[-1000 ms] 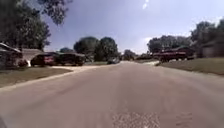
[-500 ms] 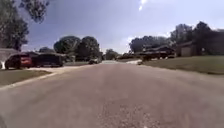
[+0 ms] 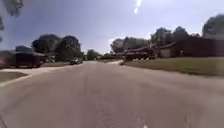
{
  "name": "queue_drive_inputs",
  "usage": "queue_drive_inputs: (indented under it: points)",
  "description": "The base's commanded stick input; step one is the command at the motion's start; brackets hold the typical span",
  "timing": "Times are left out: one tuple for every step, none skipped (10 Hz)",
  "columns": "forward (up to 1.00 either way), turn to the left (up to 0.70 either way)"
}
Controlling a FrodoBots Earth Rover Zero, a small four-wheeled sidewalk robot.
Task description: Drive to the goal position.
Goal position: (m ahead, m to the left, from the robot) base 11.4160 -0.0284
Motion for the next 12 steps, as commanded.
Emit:
queue_drive_inputs:
  points:
    - [0.7,-0.35]
    - [0.7,-0.35]
    - [0.7,-0.35]
    - [0.7,-0.35]
    - [0.7,-0.15]
    - [0.7,0.0]
    - [0.7,0.0]
    - [0.7,0.0]
    - [0.7,0.0]
    - [0.7,0.0]
    - [0.7,0.0]
    - [0.7,0.0]
